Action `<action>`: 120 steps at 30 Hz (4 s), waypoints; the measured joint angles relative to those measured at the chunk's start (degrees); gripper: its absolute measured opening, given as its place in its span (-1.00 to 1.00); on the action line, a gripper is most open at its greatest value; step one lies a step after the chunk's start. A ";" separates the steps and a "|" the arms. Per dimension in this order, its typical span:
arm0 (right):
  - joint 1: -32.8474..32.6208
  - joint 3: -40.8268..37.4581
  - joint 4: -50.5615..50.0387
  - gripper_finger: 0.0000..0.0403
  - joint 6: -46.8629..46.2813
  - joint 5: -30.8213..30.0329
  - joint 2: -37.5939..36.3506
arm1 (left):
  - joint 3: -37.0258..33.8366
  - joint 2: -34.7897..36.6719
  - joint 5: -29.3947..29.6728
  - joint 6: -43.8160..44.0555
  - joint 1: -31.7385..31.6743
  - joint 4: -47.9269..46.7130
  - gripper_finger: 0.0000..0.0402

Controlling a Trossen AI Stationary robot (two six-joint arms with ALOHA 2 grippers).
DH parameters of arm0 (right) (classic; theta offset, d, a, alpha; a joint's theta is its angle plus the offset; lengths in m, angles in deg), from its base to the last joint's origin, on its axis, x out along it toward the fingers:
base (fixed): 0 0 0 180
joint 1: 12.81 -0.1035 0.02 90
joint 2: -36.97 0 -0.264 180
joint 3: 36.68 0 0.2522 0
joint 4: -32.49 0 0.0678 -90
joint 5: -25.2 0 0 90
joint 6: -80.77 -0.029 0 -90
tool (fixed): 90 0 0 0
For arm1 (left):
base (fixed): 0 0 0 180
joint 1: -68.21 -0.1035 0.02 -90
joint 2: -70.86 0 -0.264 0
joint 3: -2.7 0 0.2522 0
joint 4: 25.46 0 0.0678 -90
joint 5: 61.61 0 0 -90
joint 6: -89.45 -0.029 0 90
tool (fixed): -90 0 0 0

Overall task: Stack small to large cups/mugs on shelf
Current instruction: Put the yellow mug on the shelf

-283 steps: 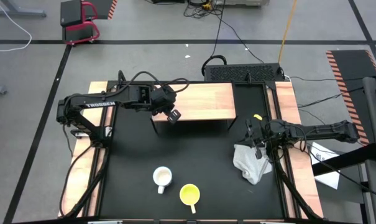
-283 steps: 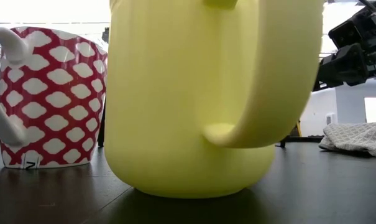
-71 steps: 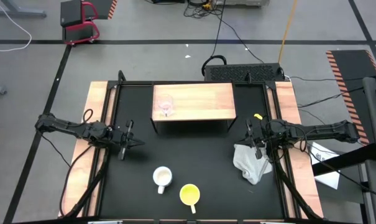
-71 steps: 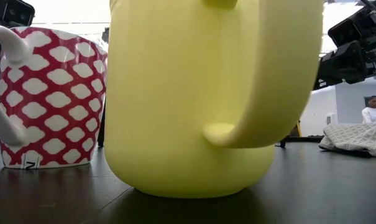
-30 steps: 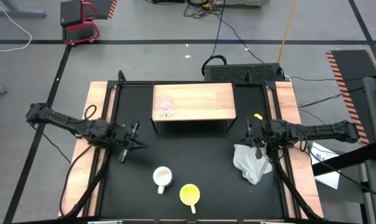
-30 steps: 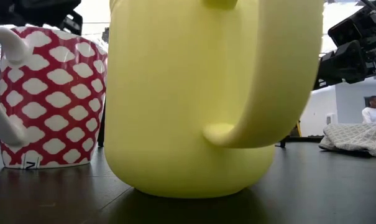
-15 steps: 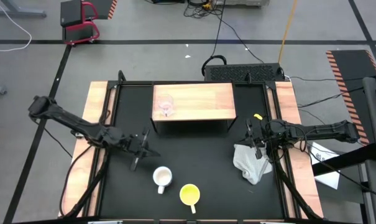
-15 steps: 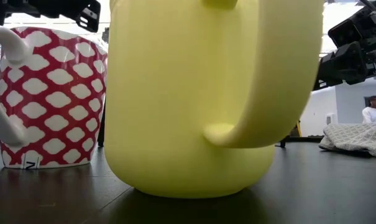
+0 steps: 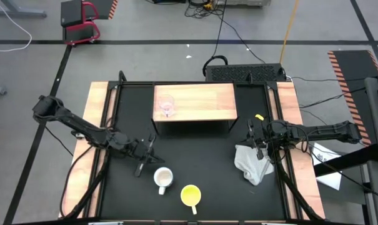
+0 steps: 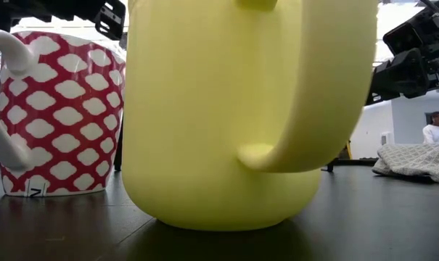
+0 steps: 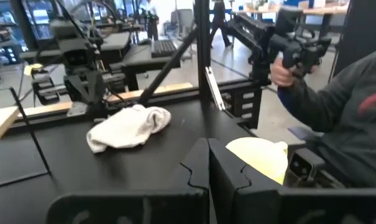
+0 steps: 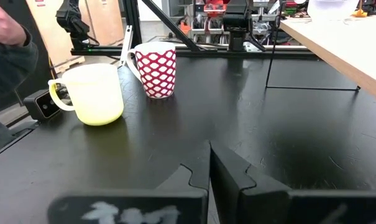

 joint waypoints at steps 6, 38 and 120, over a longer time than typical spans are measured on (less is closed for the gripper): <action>-0.01 0.00 0.02 -1.00 0.22 -0.01 0.01 | 0.00 -3.96 -0.20 -0.03 1.62 5.19 -1.00; 0.01 0.00 0.35 -1.00 1.07 0.00 -0.02 | 23.11 -21.88 -5.00 4.15 2.39 -8.17 -1.00; -0.01 0.00 0.04 -1.00 1.05 0.01 0.31 | 57.13 -44.55 -7.80 1.30 2.00 -55.36 -1.00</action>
